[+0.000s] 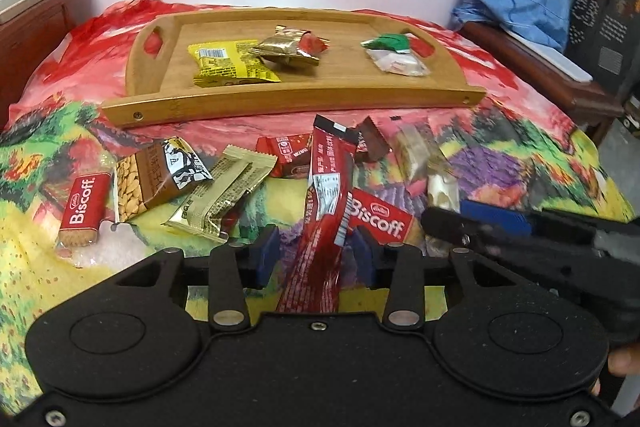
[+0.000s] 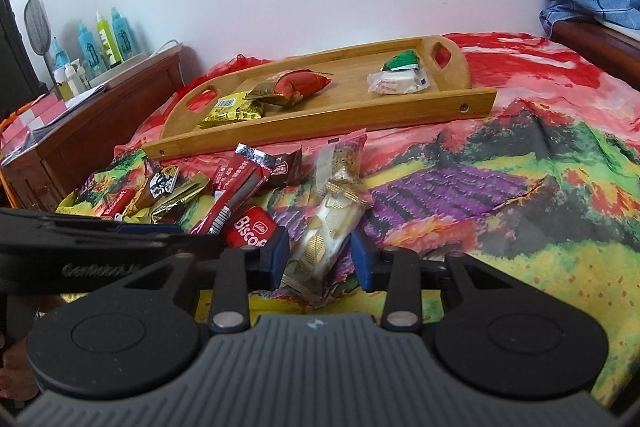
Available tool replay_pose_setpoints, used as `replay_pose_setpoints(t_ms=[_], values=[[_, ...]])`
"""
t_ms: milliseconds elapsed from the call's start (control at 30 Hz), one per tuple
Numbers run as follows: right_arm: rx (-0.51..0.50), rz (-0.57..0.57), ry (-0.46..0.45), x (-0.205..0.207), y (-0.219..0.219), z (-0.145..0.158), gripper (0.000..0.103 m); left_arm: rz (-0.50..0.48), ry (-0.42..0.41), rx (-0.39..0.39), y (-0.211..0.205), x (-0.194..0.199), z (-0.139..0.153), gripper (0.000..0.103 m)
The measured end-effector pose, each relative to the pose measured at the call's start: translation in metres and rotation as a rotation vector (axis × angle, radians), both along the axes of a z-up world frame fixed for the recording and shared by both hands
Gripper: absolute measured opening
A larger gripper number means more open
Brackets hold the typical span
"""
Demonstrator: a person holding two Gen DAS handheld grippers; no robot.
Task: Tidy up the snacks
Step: 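Grasp a red stick packet with left gripper while right grasps a gold bar, then carry both packets over the bamboo tray and open both grippers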
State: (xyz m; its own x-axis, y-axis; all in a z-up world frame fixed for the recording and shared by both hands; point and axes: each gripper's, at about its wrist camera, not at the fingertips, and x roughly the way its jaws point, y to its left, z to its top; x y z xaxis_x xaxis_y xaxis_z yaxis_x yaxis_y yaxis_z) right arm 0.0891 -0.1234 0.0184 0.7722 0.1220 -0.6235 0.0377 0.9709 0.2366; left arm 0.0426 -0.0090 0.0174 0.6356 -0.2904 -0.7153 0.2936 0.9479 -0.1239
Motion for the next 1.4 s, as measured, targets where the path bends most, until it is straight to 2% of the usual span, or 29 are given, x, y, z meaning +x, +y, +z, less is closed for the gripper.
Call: replay_pose_setpoints(t_ms=[233, 300, 333, 400, 433, 500, 567, 600, 667, 833, 867, 933, 1033, 1200, 1400], values=[[-0.034, 0.009, -0.004, 0.001, 0.006, -0.001, 0.044, 0.016, 0.001, -0.03, -0.005, 0.003, -0.002, 0.029], [-0.046, -0.005, -0.017, 0.0, 0.009, -0.001, 0.041, 0.023, -0.005, -0.026, -0.006, 0.001, -0.003, 0.022], [-0.055, -0.024, -0.022, -0.001, 0.009, -0.001, 0.035, 0.03, -0.004, -0.026, -0.006, 0.0, -0.003, 0.021], [-0.09, -0.074, -0.032, -0.003, 0.011, 0.0, 0.034, 0.061, -0.019, -0.03, -0.004, -0.004, 0.0, 0.02], [-0.107, -0.096, -0.038, -0.004, 0.011, 0.0, 0.027, 0.07, -0.03, -0.03, -0.003, -0.006, 0.001, 0.02], [-0.131, -0.121, -0.038, -0.005, 0.01, 0.001, 0.027, 0.075, -0.037, -0.032, -0.001, -0.006, 0.003, 0.019], [-0.111, -0.128, -0.032, -0.004, 0.005, 0.001, 0.028, 0.074, -0.024, -0.036, 0.0, -0.005, 0.003, 0.019], [-0.097, -0.128, -0.03, -0.004, 0.004, 0.0, 0.029, 0.074, -0.018, -0.033, 0.0, -0.003, 0.002, 0.019], [-0.091, -0.126, -0.028, -0.003, 0.003, -0.001, 0.041, 0.077, -0.01, -0.024, -0.002, -0.002, -0.001, 0.02], [-0.145, -0.102, -0.025, -0.002, 0.012, -0.004, 0.045, 0.079, -0.002, -0.012, -0.007, 0.0, -0.006, 0.022], [-0.155, -0.098, -0.025, -0.002, 0.014, -0.004, 0.034, 0.08, -0.001, -0.008, -0.008, 0.0, -0.006, 0.022], [-0.152, -0.1, -0.03, -0.003, 0.015, -0.003, 0.025, 0.078, 0.002, -0.004, -0.01, -0.001, -0.005, 0.021], [-0.125, -0.106, -0.043, -0.006, 0.011, 0.0, 0.025, 0.092, -0.003, -0.025, -0.008, -0.003, 0.0, 0.019], [-0.104, -0.12, -0.076, -0.008, 0.004, 0.007, 0.025, 0.098, -0.052, -0.017, -0.007, -0.007, 0.016, 0.019], [-0.053, -0.127, -0.107, -0.001, -0.011, 0.019, 0.025, 0.108, -0.069, -0.012, -0.004, 0.003, 0.036, 0.019]])
